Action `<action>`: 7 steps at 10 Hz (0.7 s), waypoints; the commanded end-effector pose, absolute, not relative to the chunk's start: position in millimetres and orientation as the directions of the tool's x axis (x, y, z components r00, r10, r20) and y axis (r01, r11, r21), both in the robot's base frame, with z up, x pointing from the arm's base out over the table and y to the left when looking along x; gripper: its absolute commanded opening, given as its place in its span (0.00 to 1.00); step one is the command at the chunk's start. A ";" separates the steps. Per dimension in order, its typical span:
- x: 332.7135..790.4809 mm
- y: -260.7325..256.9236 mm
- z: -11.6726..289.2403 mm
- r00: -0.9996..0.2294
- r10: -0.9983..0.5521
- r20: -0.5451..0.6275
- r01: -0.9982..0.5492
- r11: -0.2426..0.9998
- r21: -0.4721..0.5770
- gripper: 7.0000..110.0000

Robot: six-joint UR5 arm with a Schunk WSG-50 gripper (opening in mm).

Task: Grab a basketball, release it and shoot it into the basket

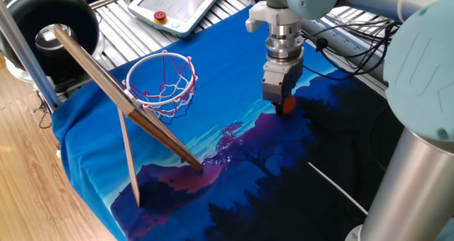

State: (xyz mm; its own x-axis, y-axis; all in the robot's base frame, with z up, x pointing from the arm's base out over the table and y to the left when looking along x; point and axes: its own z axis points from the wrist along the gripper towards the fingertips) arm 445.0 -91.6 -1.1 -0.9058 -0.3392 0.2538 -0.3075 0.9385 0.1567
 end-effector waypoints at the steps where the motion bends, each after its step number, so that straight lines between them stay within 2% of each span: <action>1: 449.9 -85.0 4.6 -0.917 -0.319 0.238 -0.284 0.944 0.168 0.00; 4: 465.7 -83.0 31.1 -0.918 -0.329 0.221 -0.291 0.938 0.190 0.00; 7: 515.2 -79.1 86.4 -0.919 -0.371 0.133 -0.331 0.910 0.249 0.00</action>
